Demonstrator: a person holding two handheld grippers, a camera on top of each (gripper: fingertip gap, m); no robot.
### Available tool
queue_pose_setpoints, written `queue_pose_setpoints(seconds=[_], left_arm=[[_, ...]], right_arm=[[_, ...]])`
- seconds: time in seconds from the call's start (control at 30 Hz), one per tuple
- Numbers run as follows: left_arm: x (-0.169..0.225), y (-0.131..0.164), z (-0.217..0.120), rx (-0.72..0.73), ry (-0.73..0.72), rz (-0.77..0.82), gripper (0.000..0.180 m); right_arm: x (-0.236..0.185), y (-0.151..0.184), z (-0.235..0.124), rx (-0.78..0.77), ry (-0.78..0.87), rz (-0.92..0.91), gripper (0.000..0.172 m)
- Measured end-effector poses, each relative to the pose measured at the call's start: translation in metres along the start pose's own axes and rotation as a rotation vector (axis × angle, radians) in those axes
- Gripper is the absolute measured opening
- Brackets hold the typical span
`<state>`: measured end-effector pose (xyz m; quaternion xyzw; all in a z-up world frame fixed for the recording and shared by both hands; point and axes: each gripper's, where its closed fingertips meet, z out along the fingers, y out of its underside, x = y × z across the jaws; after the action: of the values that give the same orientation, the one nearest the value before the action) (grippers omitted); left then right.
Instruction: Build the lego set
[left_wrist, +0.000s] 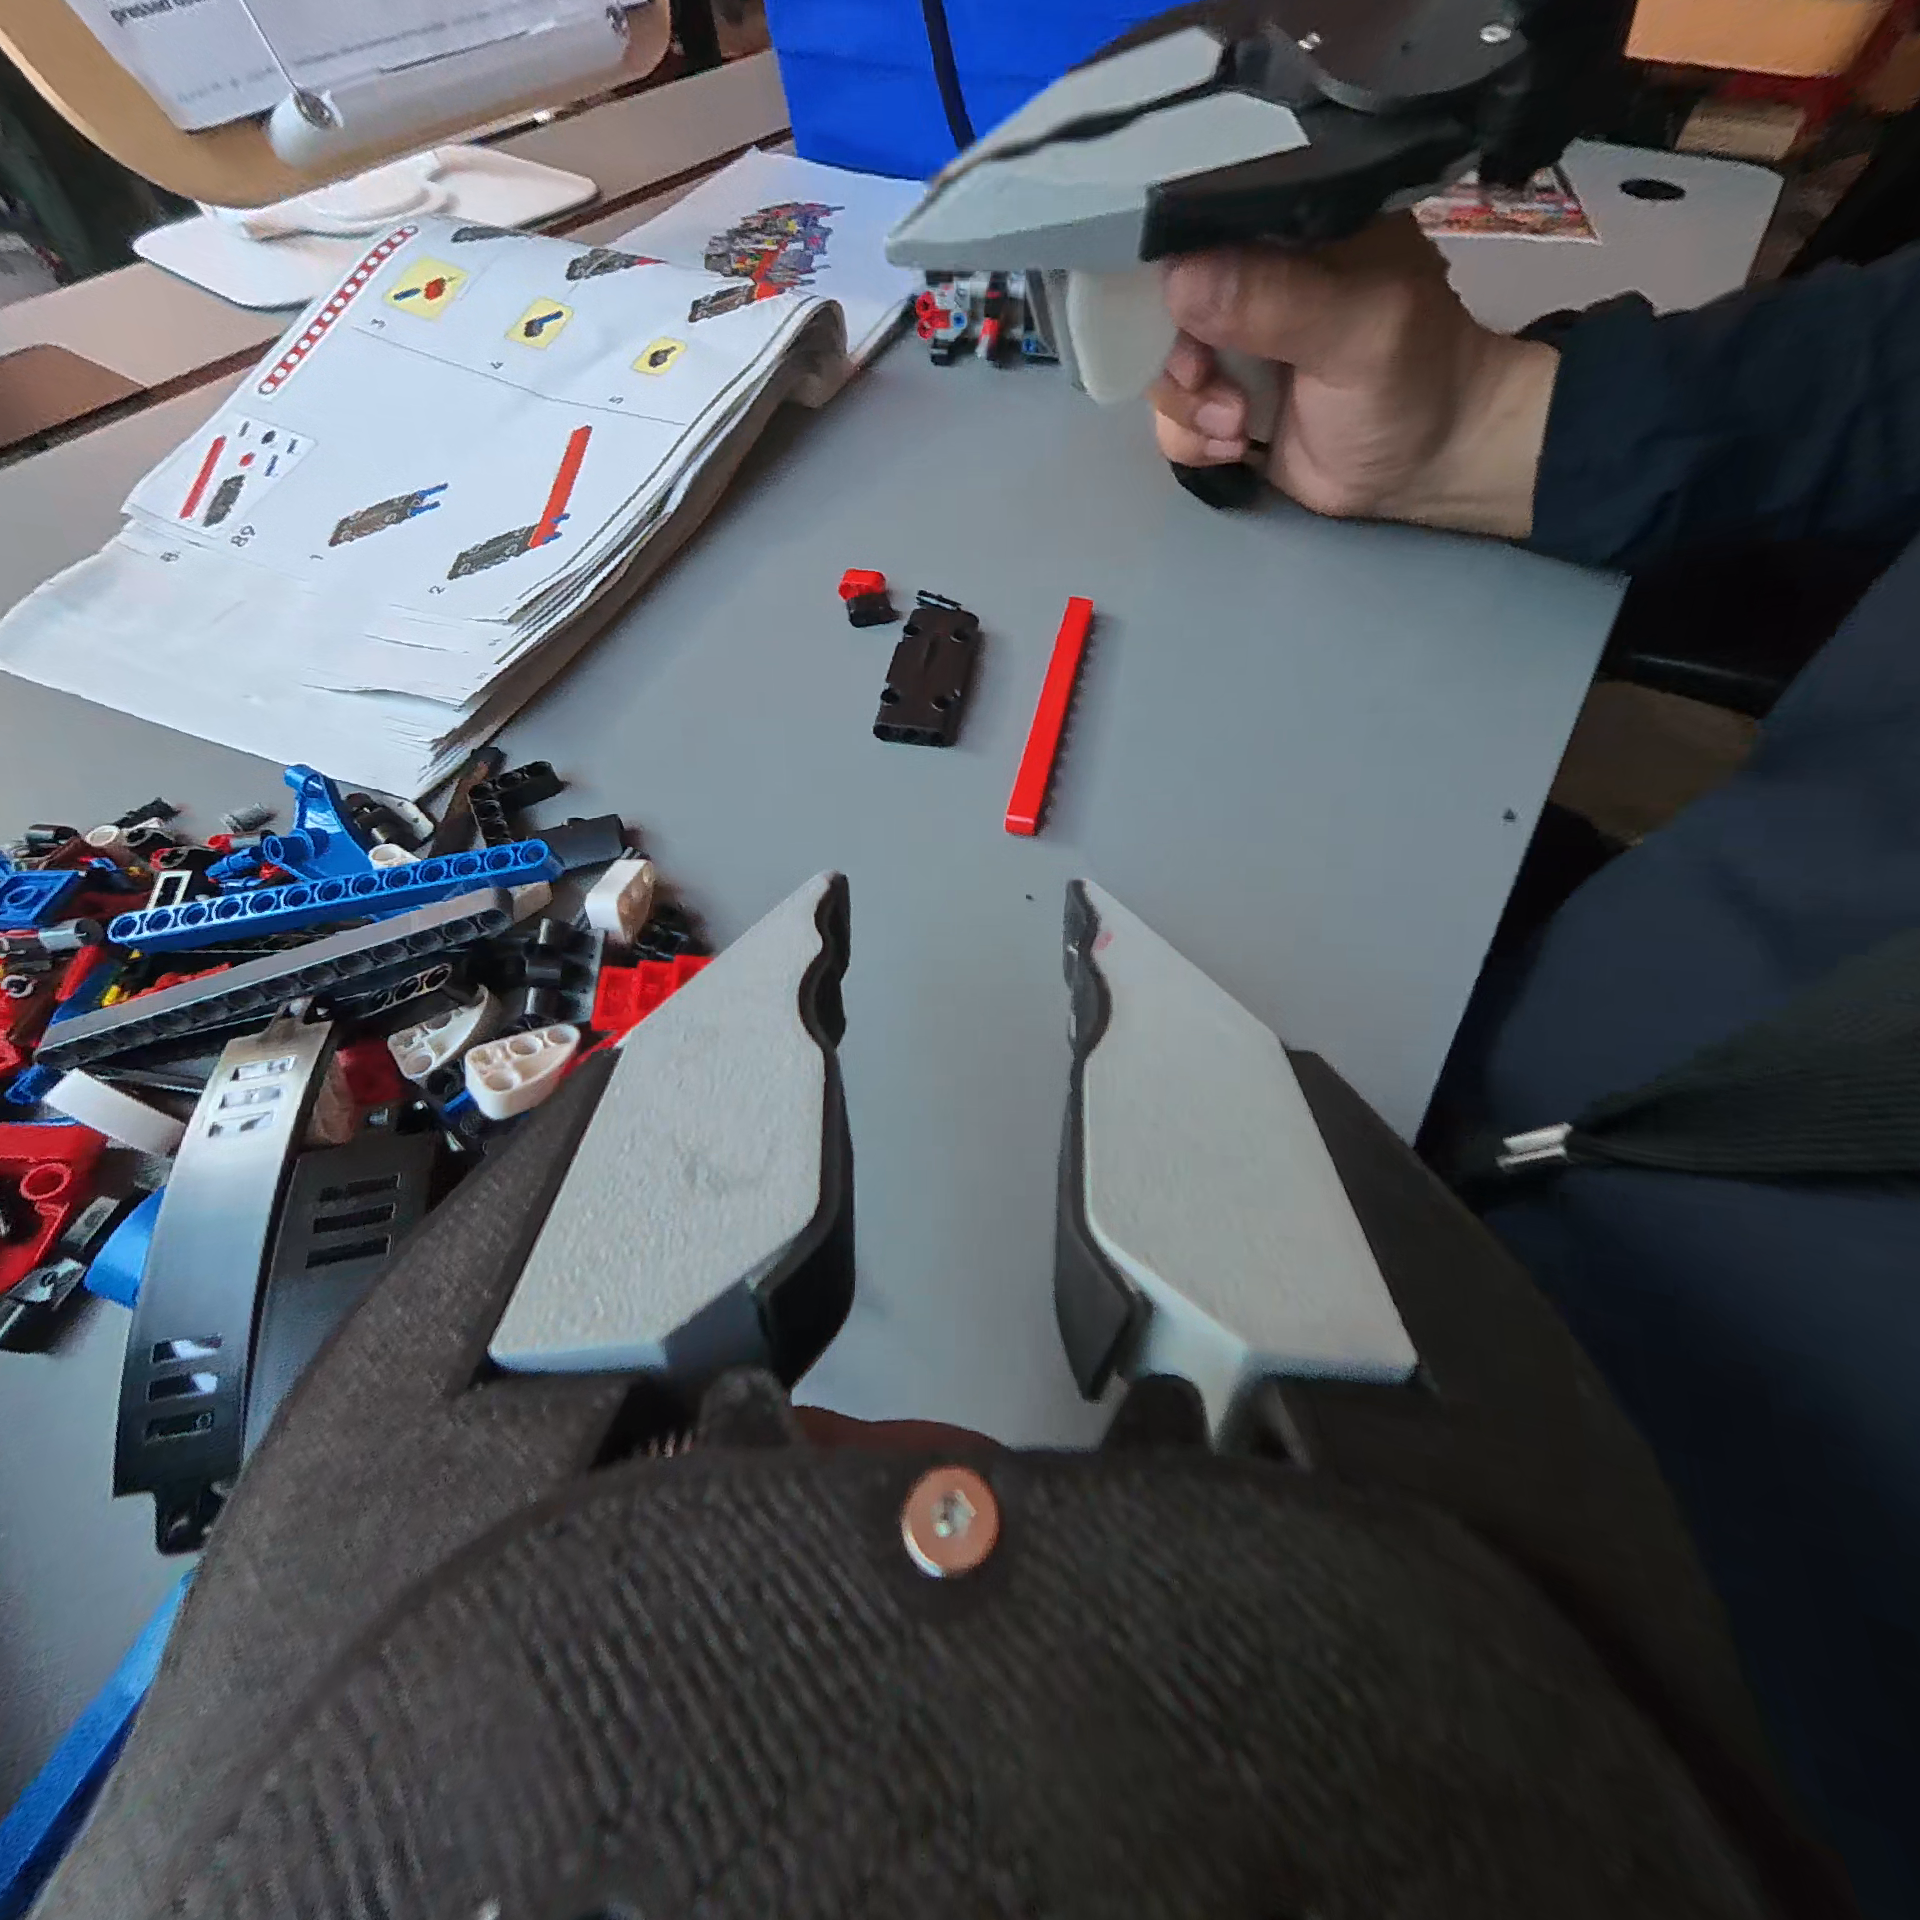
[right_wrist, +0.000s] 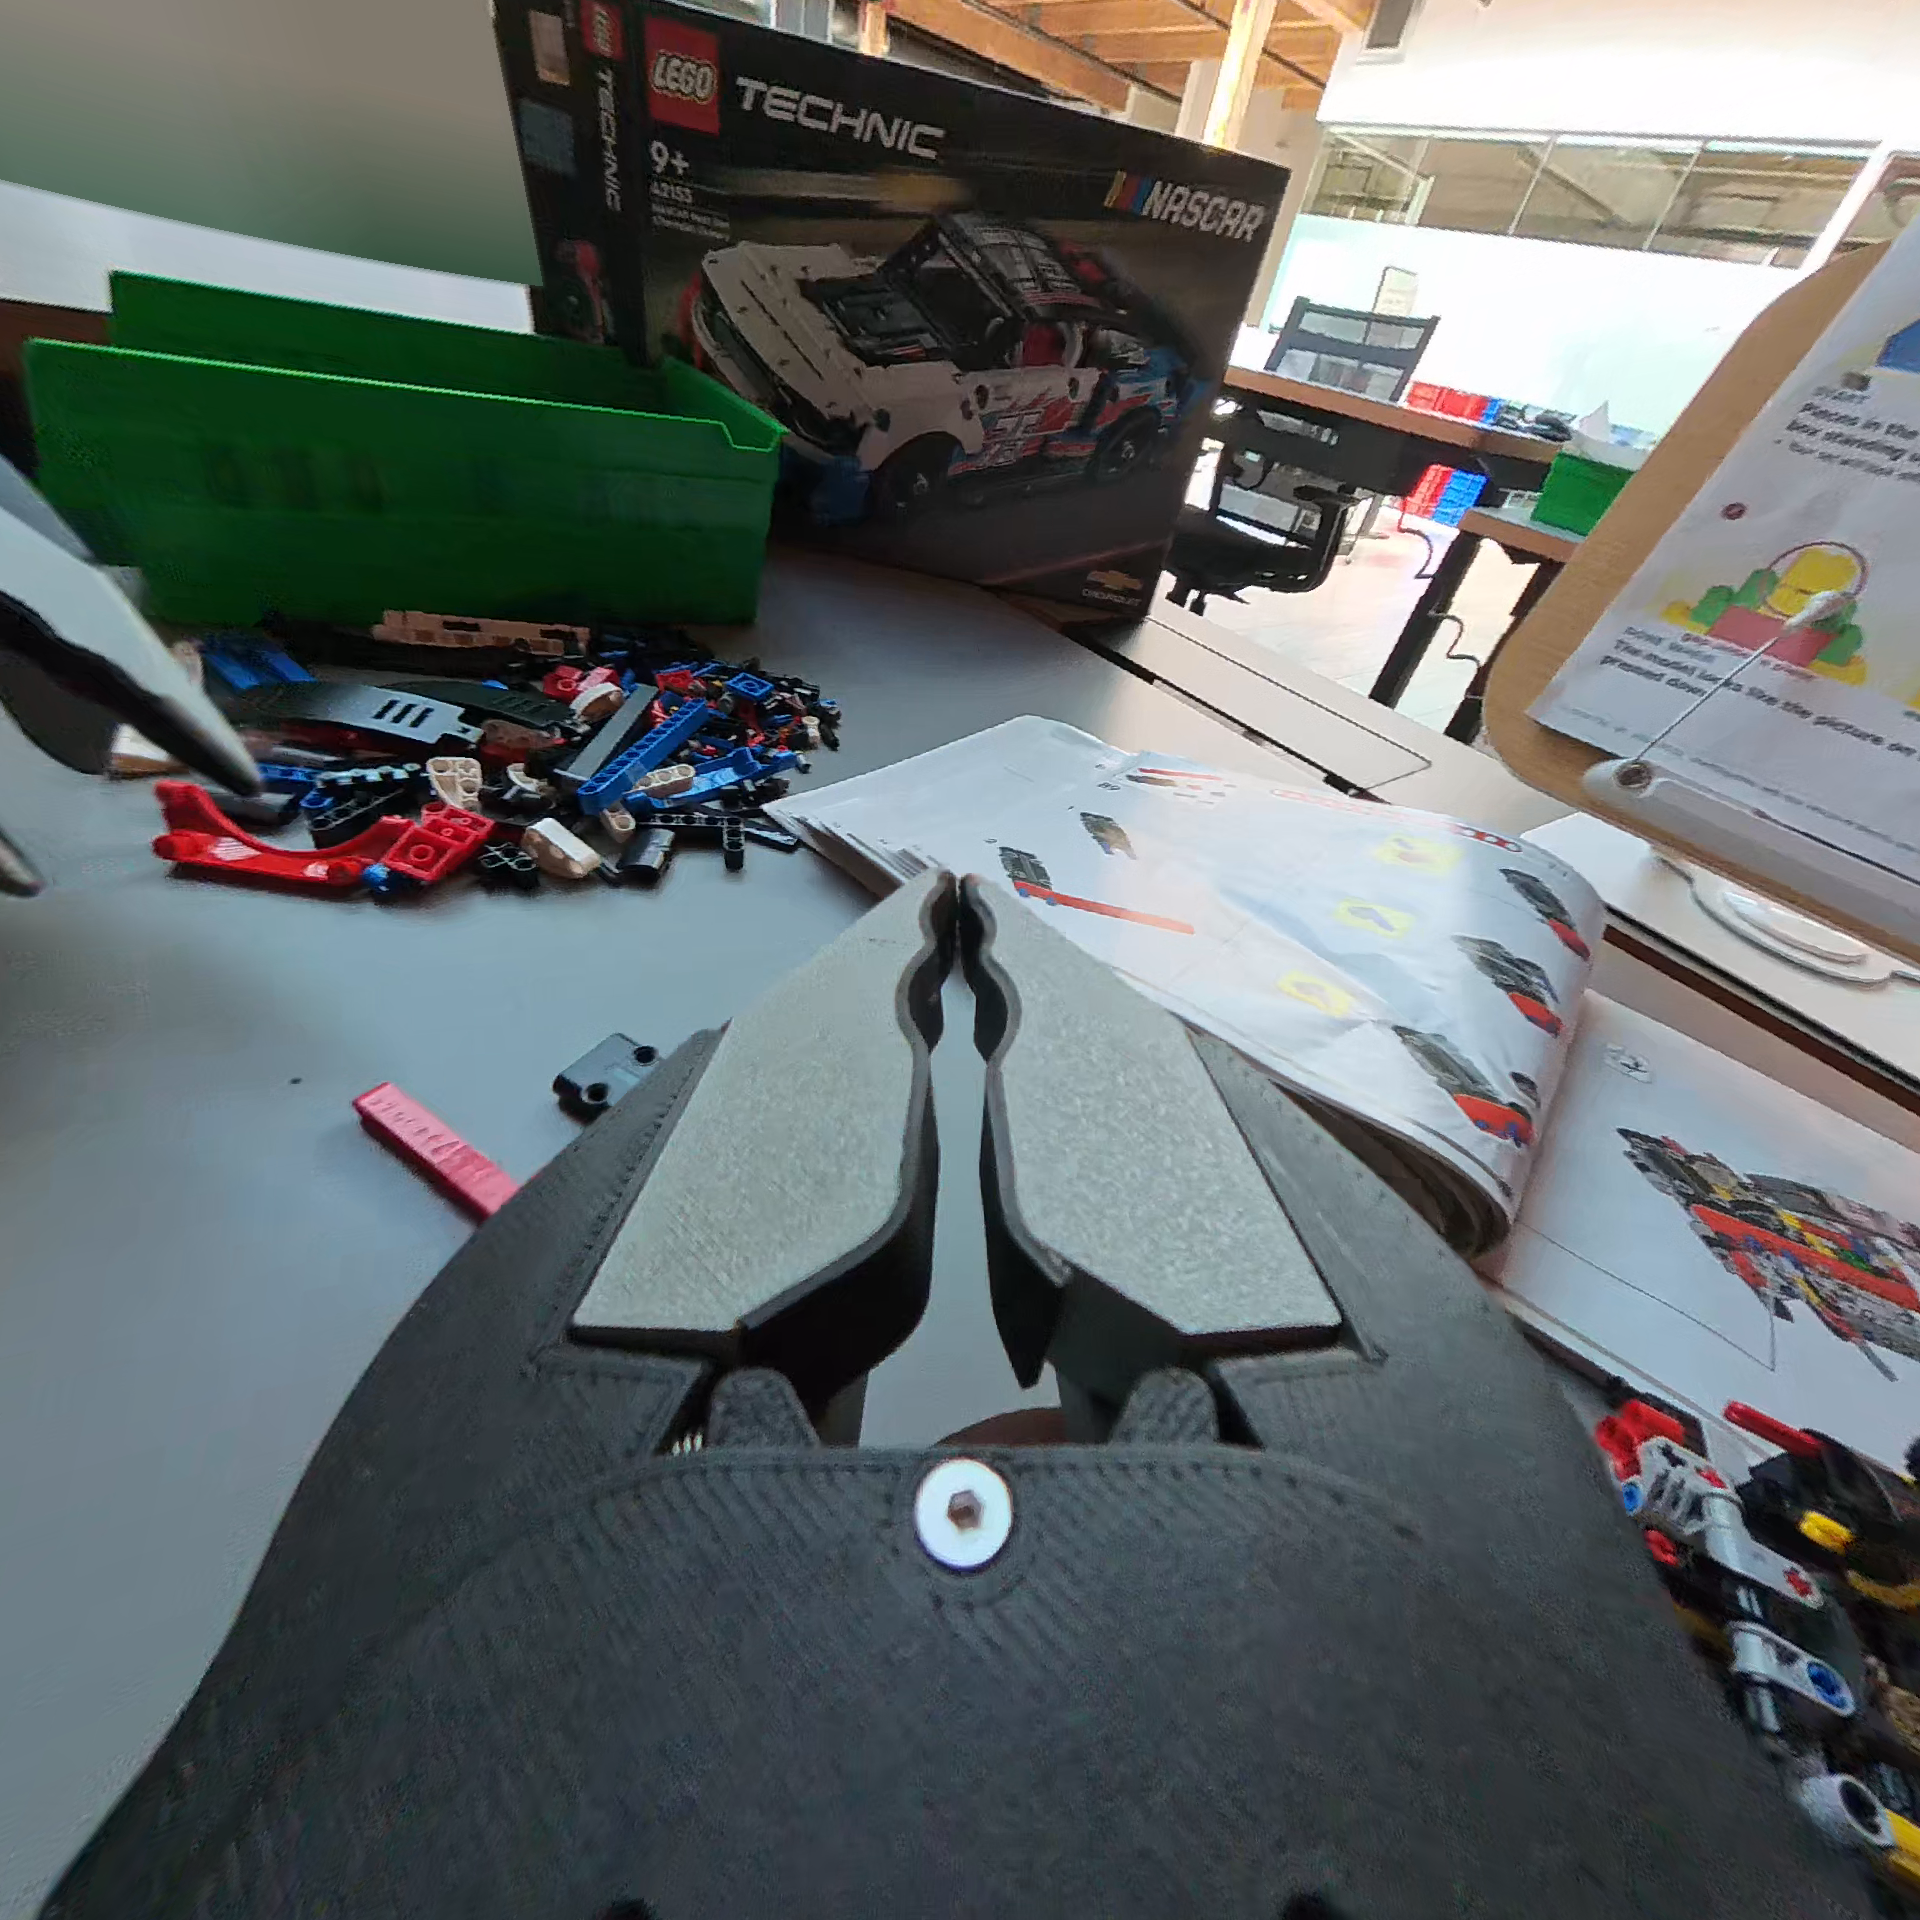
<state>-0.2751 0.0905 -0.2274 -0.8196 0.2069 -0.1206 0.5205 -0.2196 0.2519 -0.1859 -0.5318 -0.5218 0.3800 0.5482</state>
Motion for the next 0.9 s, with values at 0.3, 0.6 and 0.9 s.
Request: queue_pose_setpoints(seconds=[0.3,0.6,0.9], left_arm=[[0.004,-0.006,-0.016,0.084,0.034,-0.024,0.036],[0.011,-0.007,-0.009,0.08,0.065,0.047,0.03],[0.011,-0.012,-0.004,0.096,0.109,0.048,0.027]], right_arm=[[0.014,-0.001,0.014,0.007,0.04,0.024,0.0],[0.01,-0.003,0.013,0.021,-0.006,0.054,0.0],[0.008,0.002,0.016,-0.004,-0.075,0.13,0.0]])
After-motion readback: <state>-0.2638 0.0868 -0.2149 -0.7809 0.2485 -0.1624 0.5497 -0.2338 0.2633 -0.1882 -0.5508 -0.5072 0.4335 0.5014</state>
